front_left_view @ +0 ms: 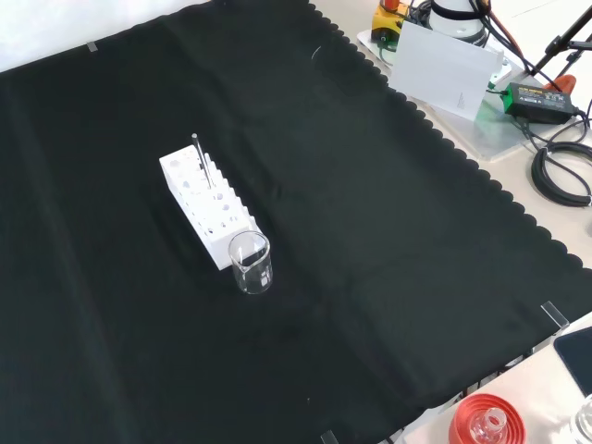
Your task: Take the glass rod from the white test tube rack.
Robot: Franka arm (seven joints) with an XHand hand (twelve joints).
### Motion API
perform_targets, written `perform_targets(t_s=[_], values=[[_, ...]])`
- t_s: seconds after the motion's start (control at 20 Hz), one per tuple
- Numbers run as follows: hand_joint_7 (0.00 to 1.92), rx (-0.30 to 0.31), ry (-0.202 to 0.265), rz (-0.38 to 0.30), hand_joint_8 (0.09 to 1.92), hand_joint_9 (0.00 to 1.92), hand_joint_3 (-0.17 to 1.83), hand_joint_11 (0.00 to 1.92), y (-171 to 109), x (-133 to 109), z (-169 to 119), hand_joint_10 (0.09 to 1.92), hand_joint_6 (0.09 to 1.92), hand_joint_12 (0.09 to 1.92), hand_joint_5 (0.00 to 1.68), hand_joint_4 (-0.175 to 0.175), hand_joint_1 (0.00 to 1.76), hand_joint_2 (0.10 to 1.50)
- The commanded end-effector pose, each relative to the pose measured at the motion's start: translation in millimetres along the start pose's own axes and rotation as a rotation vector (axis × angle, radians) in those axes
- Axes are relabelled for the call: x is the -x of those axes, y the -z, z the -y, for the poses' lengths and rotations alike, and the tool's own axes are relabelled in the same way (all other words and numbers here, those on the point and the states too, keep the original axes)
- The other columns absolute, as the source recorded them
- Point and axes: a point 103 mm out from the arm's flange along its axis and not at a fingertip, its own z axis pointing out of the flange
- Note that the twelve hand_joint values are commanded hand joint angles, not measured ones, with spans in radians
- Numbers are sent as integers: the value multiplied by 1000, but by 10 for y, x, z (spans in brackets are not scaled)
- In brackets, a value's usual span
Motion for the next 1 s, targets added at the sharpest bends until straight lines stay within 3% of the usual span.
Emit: perform_targets(t_s=[0.05, 0.25, 0.65, 0.85, 1.0], values=[[0, 4, 1, 6, 87, 0, 530, 0, -47, -6, 36, 163, 87, 629, 0, -113, 457, 815], [0, 4, -2, 21, 87, 0, 399, 0, 20, 86, -27, 138, 87, 606, 0, -113, 450, 886], [0, -14, -7, -1, 87, 0, 366, 0, 33, 81, -40, 150, 87, 618, 0, -114, 454, 908], [0, -18, -14, -4, 87, 0, 326, 0, -61, 55, -52, 248, 87, 740, 0, -116, 463, 931], [0, -16, -15, -4, 87, 0, 305, 0, -64, 49, -54, 363, 87, 932, 0, -116, 464, 941]])
